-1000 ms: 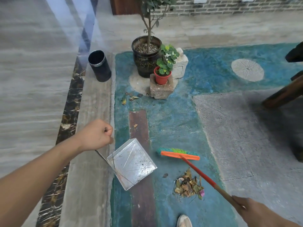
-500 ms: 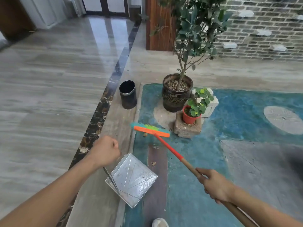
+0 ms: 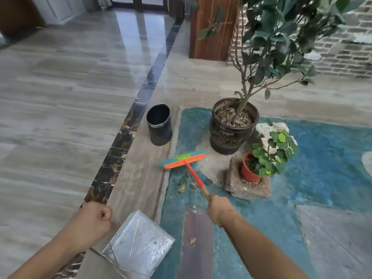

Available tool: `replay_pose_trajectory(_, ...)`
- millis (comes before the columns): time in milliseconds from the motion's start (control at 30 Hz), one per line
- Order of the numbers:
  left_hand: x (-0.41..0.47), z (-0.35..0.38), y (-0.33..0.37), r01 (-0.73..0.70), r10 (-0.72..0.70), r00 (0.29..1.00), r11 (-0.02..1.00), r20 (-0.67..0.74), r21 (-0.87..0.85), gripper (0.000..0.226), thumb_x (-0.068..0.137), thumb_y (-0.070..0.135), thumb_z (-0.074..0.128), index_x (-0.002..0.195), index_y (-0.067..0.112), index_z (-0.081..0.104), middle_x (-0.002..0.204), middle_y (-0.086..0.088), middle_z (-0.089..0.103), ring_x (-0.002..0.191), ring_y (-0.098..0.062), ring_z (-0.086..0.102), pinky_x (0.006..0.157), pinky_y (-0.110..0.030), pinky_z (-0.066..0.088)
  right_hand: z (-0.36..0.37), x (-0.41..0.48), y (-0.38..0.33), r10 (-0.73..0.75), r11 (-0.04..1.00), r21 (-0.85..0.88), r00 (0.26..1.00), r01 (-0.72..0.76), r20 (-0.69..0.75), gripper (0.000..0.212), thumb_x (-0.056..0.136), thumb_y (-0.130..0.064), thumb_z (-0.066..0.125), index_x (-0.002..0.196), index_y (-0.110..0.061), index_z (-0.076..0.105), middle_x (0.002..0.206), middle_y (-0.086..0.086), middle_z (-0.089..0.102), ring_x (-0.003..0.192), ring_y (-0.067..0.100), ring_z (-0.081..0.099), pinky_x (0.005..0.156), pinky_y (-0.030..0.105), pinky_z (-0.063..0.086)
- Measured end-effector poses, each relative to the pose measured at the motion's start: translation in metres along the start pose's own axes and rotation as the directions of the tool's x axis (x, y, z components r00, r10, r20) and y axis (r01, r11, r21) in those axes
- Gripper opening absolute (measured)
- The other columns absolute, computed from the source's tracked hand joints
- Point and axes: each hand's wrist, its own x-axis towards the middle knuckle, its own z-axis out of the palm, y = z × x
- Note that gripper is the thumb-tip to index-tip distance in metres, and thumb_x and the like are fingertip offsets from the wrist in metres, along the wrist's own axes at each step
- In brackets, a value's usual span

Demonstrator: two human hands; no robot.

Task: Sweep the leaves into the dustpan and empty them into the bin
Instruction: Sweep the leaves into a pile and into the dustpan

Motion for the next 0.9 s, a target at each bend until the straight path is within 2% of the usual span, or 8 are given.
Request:
replay_pose_trajectory(167,0.030,-0.007,0.003,0.043,-0.044,0.998,0.998,0.034,0.041,0.046,0.067,0.014,0.075,0.044,0.017,0.035,0.042,0.005,0.024,0.045,-0.016,0.023,0.048,-0.027,0.023,0.003,0.022,0.000,0.052,0.999,-0.009,0.993,-0.051,0.105,0.046,0.093,-0.010,0.038,0.138,-0.013,0.044,0.095,0.008,0.055,0.055,0.020,0.059,0.028,0.023,0.043)
replay_pose_trajectory(267,0.035,-0.016,0.009,0.050,-0.052,0.998,0.998,0.046,0.045,0.046,0.068,0.009,0.072,0.041,0.018,0.036,0.040,0.005,0.024,0.043,-0.013,0.023,0.047,-0.026,0.022,0.001,0.008,0.010,0.054,0.998,-0.030,0.991,-0.051,0.120,0.064,0.088,-0.007,0.039,0.149,-0.022,0.029,0.081,0.000,0.047,0.054,0.019,0.056,0.026,0.023,0.042)
replay_pose_trajectory(367,0.033,-0.028,0.012,0.065,-0.065,0.997,0.998,0.032,0.019,0.046,0.070,0.006,0.070,0.039,0.018,0.038,0.037,0.006,0.027,0.042,-0.012,0.028,0.047,-0.024,0.026,-0.005,-0.016,0.021,0.027,0.995,-0.097,0.985,-0.011,0.172,0.079,0.083,-0.004,0.035,0.154,-0.035,0.015,0.080,0.004,0.050,0.049,0.021,0.056,0.025,0.021,0.037)
replay_pose_trajectory(467,0.030,-0.037,0.016,0.060,-0.060,0.998,0.998,0.022,0.013,0.044,0.070,0.007,0.069,0.038,0.018,0.040,0.034,0.006,0.028,0.037,-0.009,0.028,0.040,-0.020,0.025,-0.014,-0.050,0.026,0.068,0.982,-0.185,0.977,-0.030,0.203,0.060,0.080,-0.007,0.034,0.137,-0.022,0.043,0.088,0.008,0.060,0.063,0.027,0.067,0.039,0.029,0.048)
replay_pose_trajectory(567,0.024,-0.042,0.019,0.048,-0.049,0.998,0.999,0.029,0.009,0.043,0.069,0.005,0.067,0.036,0.018,0.041,0.034,0.007,0.028,0.035,-0.008,0.029,0.036,-0.018,0.023,-0.026,-0.084,0.028,0.052,0.964,-0.263,0.963,0.021,0.266,0.052,0.084,-0.007,0.036,0.134,-0.017,0.047,0.081,0.002,0.053,0.064,0.025,0.058,0.050,0.027,0.043)
replay_pose_trajectory(700,0.017,-0.042,0.015,0.011,-0.012,0.998,1.000,0.062,0.023,0.041,0.068,0.007,0.066,0.037,0.018,0.041,0.035,0.008,0.028,0.045,-0.006,0.027,0.042,-0.021,0.026,-0.049,-0.100,0.027,0.086,0.996,-0.008,0.971,-0.086,0.222,0.042,0.081,-0.002,0.032,0.107,-0.009,0.064,0.053,0.003,0.051,0.028,0.015,0.051,0.031,0.023,0.037)
replay_pose_trajectory(833,0.013,-0.041,0.007,-0.006,0.004,0.998,1.000,0.070,0.021,0.043,0.070,0.007,0.067,0.041,0.015,0.036,0.040,0.008,0.026,0.041,-0.008,0.025,0.040,-0.019,0.025,-0.055,-0.062,0.007,0.034,0.999,0.025,0.991,-0.038,0.132,0.030,0.091,-0.009,0.035,0.103,-0.017,0.060,0.062,0.010,0.057,0.031,0.022,0.053,0.031,0.024,0.041)
replay_pose_trajectory(900,0.011,-0.039,0.003,-0.003,0.003,0.997,1.000,0.072,0.006,0.045,0.070,0.005,0.066,0.040,0.015,0.035,0.040,0.007,0.025,0.039,-0.009,0.026,0.039,-0.017,0.024,-0.050,-0.029,-0.004,0.030,0.999,0.010,0.995,-0.031,0.093,0.026,0.093,-0.009,0.037,0.106,-0.009,0.059,0.061,0.011,0.060,0.032,0.023,0.055,0.031,0.025,0.041)
